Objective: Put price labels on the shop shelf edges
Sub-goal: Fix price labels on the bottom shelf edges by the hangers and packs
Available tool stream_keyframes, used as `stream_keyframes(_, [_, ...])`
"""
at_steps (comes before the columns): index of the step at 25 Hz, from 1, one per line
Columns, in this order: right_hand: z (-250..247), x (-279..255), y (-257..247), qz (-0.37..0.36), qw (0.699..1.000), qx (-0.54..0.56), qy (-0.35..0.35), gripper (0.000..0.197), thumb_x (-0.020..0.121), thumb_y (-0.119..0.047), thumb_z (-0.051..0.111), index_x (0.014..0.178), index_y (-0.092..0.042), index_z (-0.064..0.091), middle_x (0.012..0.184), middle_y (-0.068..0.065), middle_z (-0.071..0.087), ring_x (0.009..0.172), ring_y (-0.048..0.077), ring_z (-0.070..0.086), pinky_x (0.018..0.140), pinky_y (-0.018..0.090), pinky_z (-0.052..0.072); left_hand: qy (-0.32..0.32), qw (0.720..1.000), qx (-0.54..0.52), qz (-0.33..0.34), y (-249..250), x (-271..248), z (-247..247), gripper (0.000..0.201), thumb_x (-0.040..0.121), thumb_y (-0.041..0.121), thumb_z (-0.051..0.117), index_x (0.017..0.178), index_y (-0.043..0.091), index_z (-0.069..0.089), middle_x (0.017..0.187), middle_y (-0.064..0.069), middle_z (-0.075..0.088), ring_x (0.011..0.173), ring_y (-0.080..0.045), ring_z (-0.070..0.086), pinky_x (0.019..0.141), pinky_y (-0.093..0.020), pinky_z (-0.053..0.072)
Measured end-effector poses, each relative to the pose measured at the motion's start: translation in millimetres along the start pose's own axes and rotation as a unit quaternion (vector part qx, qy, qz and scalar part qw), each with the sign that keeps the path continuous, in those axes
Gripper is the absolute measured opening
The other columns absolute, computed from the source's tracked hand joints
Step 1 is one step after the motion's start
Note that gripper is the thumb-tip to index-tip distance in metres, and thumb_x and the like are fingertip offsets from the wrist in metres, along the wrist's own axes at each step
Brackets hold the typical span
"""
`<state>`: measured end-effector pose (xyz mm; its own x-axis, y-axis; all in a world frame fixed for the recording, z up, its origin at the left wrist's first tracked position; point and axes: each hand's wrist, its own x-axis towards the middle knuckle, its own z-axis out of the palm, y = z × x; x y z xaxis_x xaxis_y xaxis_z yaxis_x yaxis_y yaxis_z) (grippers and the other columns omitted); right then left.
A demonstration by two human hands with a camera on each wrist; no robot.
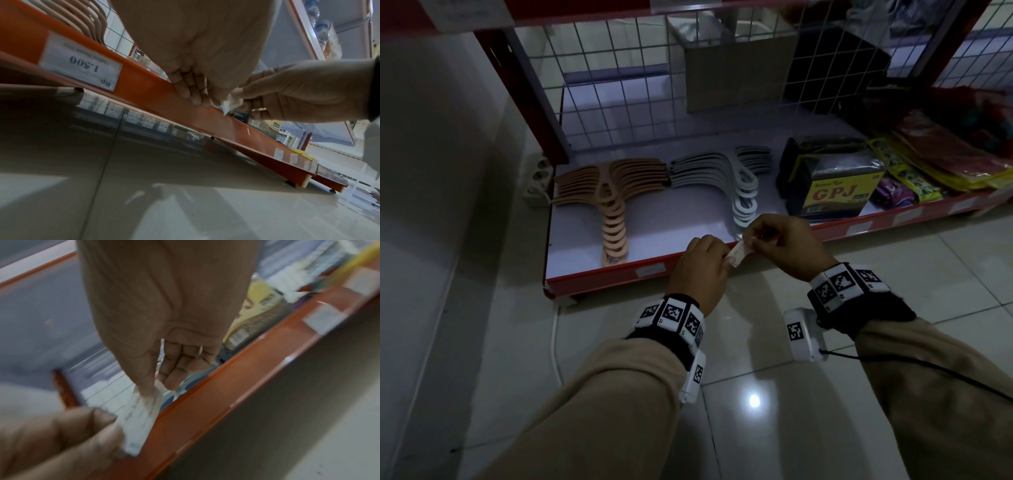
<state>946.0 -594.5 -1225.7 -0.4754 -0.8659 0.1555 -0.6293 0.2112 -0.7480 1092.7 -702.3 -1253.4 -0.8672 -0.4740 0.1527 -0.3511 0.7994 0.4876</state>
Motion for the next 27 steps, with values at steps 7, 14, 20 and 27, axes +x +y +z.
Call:
stream_keyframes(7, [-12,-5,10,-0.004,0.998,-0.057,0.006,0.012,0.084,-0.005,0.066,0.087,-0.016,0.066,0.08,-0.003,0.068,0.076,0.013,0.064,0.071,0.026,0.049,0.001,1.0,0.001,0.001,2,-1,-1,0.024,0.09,0.0,0.047,0.108,0.009,0.059,0.109,-0.006,0.057,0.103,-0.024,0.046,0.083,-0.028,0.036])
stream_keyframes(14, [-14,-4,20,-0.006,0.995,-0.063,0.075,0.009,0.087,-0.004,0.064,0.087,-0.013,0.065,0.08,-0.005,0.064,0.071,0.011,0.058,0.063,0.009,0.039,0.027,1.0,-0.007,-0.011,7,0,4,0.028,0.094,0.008,0.045,0.119,0.013,0.055,0.112,-0.003,0.059,0.103,-0.022,0.048,0.087,-0.029,0.038])
stream_keyframes(20, [-9,-6,26,-0.036,0.995,-0.075,0.055,0.011,0.085,-0.001,0.064,0.087,-0.011,0.066,0.079,-0.006,0.063,0.066,0.0,0.053,0.064,0.003,0.035,0.018,0.997,0.081,0.0,10,0,11,0.033,0.094,0.022,0.047,0.126,0.019,0.052,0.108,-0.004,0.052,0.099,-0.024,0.045,0.082,-0.035,0.041])
stream_keyframes(27, [-9,-12,36,-0.043,0.982,-0.176,0.046,0.013,0.077,-0.008,0.068,0.09,-0.012,0.068,0.086,0.009,0.062,0.088,0.031,0.053,0.076,0.042,0.044,0.024,0.995,0.097,-0.023,14,3,15,0.029,0.095,0.027,0.046,0.121,0.02,0.057,0.107,-0.004,0.049,0.099,-0.023,0.042,0.083,-0.032,0.037])
